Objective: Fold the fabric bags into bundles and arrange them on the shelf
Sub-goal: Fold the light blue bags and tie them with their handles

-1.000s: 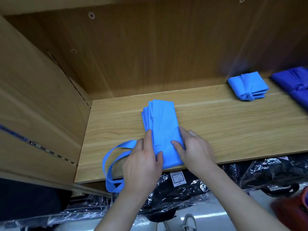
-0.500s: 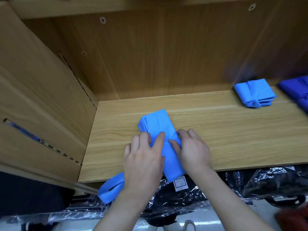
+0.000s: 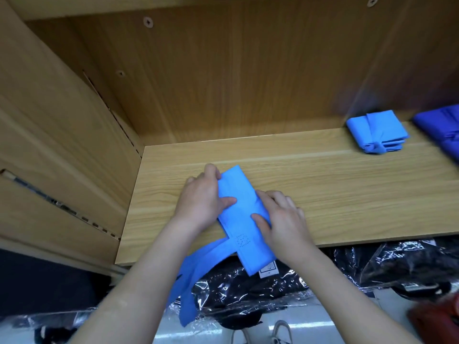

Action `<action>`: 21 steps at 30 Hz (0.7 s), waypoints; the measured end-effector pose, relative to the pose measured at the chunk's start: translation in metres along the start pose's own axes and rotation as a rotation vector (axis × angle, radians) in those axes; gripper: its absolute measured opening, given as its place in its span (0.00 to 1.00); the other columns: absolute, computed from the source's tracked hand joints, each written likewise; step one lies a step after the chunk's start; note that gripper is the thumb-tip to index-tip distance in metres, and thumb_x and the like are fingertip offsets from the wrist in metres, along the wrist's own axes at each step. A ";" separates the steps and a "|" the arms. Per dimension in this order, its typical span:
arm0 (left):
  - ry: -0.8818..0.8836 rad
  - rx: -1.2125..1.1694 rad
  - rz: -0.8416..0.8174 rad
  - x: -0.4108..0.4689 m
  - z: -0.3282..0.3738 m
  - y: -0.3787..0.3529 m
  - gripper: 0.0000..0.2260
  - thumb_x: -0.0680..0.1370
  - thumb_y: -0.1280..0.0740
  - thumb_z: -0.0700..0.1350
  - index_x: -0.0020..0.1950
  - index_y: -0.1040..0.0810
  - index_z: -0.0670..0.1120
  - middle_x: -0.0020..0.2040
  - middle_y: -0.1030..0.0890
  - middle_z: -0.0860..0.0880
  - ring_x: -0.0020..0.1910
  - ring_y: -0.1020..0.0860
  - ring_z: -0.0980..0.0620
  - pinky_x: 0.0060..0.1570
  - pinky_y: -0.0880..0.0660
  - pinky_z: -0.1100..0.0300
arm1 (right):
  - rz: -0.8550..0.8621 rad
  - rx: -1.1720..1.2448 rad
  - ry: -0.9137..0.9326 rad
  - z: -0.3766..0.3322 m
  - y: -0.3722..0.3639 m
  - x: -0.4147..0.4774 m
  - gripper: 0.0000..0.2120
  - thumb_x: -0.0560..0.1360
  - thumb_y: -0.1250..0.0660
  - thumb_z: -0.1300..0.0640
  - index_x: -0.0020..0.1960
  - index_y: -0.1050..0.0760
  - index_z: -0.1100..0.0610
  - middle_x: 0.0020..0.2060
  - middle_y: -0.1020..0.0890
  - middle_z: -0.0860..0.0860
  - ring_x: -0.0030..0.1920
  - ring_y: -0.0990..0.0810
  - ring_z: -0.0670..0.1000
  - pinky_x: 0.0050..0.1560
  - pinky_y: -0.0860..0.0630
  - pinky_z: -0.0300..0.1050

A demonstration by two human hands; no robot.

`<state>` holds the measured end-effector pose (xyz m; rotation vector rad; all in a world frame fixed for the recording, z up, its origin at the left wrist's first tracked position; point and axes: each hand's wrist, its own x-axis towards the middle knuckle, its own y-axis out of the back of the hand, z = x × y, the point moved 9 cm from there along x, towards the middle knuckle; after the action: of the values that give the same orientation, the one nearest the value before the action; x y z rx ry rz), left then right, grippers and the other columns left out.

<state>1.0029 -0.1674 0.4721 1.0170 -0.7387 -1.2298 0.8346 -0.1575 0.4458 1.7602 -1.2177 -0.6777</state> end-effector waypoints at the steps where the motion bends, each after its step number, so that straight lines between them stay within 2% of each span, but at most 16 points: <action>1: 0.045 0.008 -0.057 0.005 -0.002 0.002 0.27 0.70 0.24 0.55 0.60 0.34 0.48 0.55 0.22 0.48 0.56 0.26 0.43 0.46 0.34 0.54 | -0.032 0.063 -0.023 0.004 -0.002 0.002 0.25 0.79 0.37 0.48 0.74 0.35 0.51 0.62 0.28 0.47 0.63 0.30 0.52 0.59 0.34 0.50; 3: 0.100 0.006 -0.181 0.013 -0.006 -0.002 0.32 0.66 0.21 0.54 0.63 0.32 0.47 0.57 0.22 0.47 0.57 0.24 0.44 0.50 0.29 0.55 | -0.059 0.171 -0.074 0.011 -0.002 0.007 0.28 0.76 0.32 0.49 0.74 0.34 0.51 0.62 0.28 0.47 0.64 0.29 0.51 0.63 0.33 0.51; 5: 0.126 0.002 -0.267 0.017 -0.009 -0.010 0.32 0.65 0.20 0.53 0.64 0.29 0.47 0.59 0.21 0.48 0.57 0.24 0.46 0.56 0.27 0.53 | -0.077 0.230 -0.107 0.015 -0.002 0.012 0.29 0.74 0.29 0.50 0.72 0.32 0.51 0.58 0.26 0.46 0.61 0.26 0.51 0.63 0.31 0.53; 8: 0.105 0.119 -0.288 0.015 -0.006 -0.013 0.32 0.65 0.21 0.56 0.63 0.30 0.47 0.62 0.25 0.49 0.63 0.29 0.45 0.61 0.29 0.48 | -0.158 0.202 -0.109 0.016 -0.006 0.018 0.24 0.72 0.28 0.51 0.68 0.27 0.47 0.51 0.27 0.44 0.58 0.26 0.51 0.62 0.30 0.53; 10: 0.002 0.179 -0.249 0.009 0.010 -0.010 0.31 0.67 0.23 0.55 0.65 0.32 0.48 0.62 0.30 0.47 0.65 0.33 0.43 0.61 0.31 0.49 | -0.202 0.271 -0.089 0.012 -0.004 0.023 0.21 0.70 0.27 0.49 0.63 0.24 0.46 0.49 0.26 0.44 0.55 0.25 0.50 0.61 0.28 0.53; 12: -0.199 0.087 -0.229 0.002 0.037 -0.008 0.24 0.71 0.25 0.50 0.60 0.33 0.47 0.57 0.28 0.46 0.60 0.29 0.43 0.52 0.32 0.55 | -0.243 0.499 -0.080 0.003 0.000 0.027 0.21 0.68 0.28 0.46 0.59 0.23 0.49 0.50 0.20 0.47 0.53 0.21 0.50 0.58 0.24 0.55; 13: -0.301 0.025 -0.239 -0.004 0.051 -0.008 0.20 0.73 0.27 0.47 0.58 0.33 0.46 0.54 0.26 0.46 0.57 0.27 0.43 0.48 0.33 0.56 | -0.245 0.648 -0.083 -0.001 0.003 0.029 0.19 0.68 0.27 0.48 0.58 0.23 0.50 0.50 0.18 0.49 0.52 0.19 0.50 0.56 0.22 0.56; 14: -0.376 -0.023 -0.241 -0.008 0.060 -0.006 0.17 0.74 0.29 0.45 0.58 0.32 0.45 0.53 0.25 0.47 0.56 0.27 0.43 0.48 0.34 0.57 | -0.230 0.781 -0.084 -0.002 0.007 0.030 0.16 0.70 0.26 0.53 0.57 0.23 0.51 0.50 0.16 0.50 0.50 0.17 0.51 0.54 0.21 0.55; 16: -0.447 -0.071 -0.126 -0.013 0.068 0.008 0.20 0.74 0.30 0.44 0.65 0.29 0.47 0.59 0.27 0.47 0.60 0.29 0.46 0.58 0.33 0.57 | -0.168 0.954 -0.083 -0.004 0.021 0.033 0.14 0.73 0.27 0.65 0.55 0.23 0.54 0.48 0.16 0.52 0.47 0.17 0.49 0.49 0.19 0.50; 18: -0.502 -0.146 0.101 -0.028 0.070 0.039 0.27 0.71 0.28 0.45 0.70 0.30 0.49 0.64 0.29 0.50 0.63 0.32 0.48 0.66 0.35 0.55 | -0.087 1.062 -0.131 0.001 0.032 0.035 0.14 0.73 0.29 0.68 0.57 0.23 0.58 0.47 0.15 0.53 0.45 0.16 0.49 0.44 0.19 0.46; 19: -0.546 -0.220 0.156 -0.042 0.072 0.051 0.30 0.70 0.28 0.47 0.71 0.30 0.49 0.66 0.30 0.51 0.66 0.33 0.50 0.68 0.37 0.57 | -0.034 1.110 -0.178 0.009 0.036 0.035 0.14 0.73 0.29 0.68 0.58 0.23 0.61 0.47 0.15 0.54 0.44 0.16 0.50 0.43 0.19 0.46; 21: -0.662 -0.256 0.063 -0.073 0.077 0.054 0.36 0.69 0.27 0.56 0.74 0.33 0.50 0.73 0.34 0.53 0.72 0.38 0.53 0.72 0.43 0.61 | 0.056 1.229 -0.303 0.028 0.040 0.034 0.14 0.73 0.29 0.67 0.58 0.24 0.65 0.50 0.15 0.57 0.45 0.16 0.53 0.44 0.19 0.47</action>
<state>0.9403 -0.1115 0.5571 0.3600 -1.0725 -1.5759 0.8071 -0.2046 0.4689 2.6101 -2.1440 -0.0926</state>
